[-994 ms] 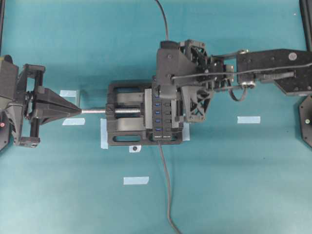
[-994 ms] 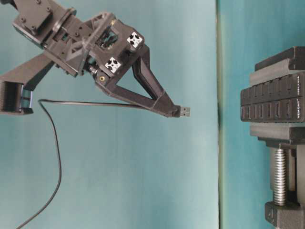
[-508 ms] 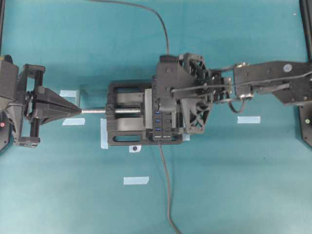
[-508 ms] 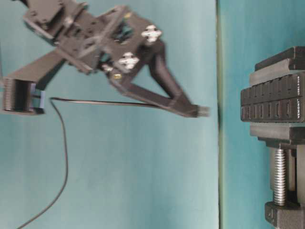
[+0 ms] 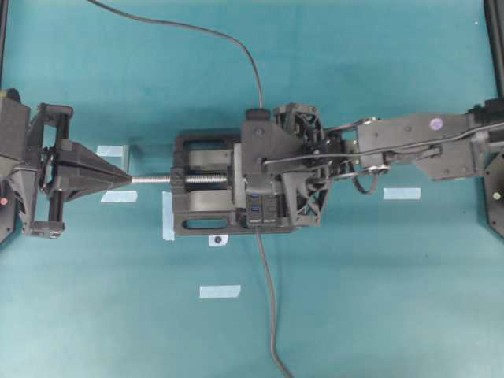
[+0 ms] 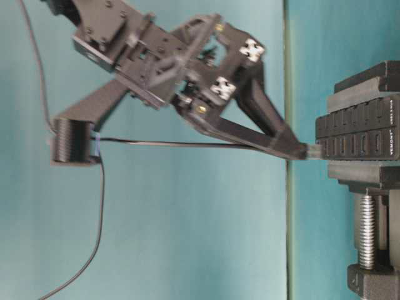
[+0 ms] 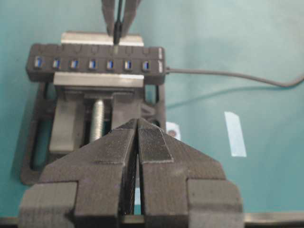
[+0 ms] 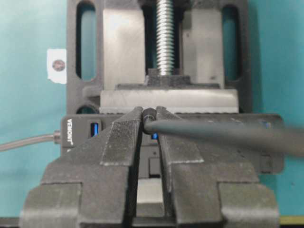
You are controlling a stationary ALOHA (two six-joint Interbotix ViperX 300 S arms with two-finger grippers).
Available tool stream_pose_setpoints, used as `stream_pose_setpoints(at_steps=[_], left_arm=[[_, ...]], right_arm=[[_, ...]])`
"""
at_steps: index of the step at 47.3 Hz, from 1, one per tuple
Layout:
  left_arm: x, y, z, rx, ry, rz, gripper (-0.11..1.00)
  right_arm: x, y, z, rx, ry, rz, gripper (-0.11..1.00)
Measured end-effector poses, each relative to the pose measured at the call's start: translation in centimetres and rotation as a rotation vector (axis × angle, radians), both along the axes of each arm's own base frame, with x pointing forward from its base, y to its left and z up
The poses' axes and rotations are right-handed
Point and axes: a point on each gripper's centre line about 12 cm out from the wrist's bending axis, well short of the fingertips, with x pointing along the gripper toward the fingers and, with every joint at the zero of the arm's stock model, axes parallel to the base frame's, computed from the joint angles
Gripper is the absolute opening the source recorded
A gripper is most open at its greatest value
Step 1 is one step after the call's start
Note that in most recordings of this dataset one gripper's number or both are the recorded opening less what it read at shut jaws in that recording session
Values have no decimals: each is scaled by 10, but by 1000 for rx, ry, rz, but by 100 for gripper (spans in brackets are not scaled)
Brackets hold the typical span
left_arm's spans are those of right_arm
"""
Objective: Insert the USB into the second port from the front of the fixed hub.
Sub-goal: 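Carry the plug to the second port and align it with the right gripper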
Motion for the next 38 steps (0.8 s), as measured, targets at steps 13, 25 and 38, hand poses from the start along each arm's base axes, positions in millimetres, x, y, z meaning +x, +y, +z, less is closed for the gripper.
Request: stream_pose_setpoints(at_steps=[13,25,38], left_arm=[[0,0,-1,1,2,-1,0],[0,0,-1,1,2,-1,0],[0,0,0,1,2,-1,0]], right_arm=[[1,2,-11,7,25,1,6],[-1,5,-18,18,41,0,6],[-1,7,-19,23,45,1,6]])
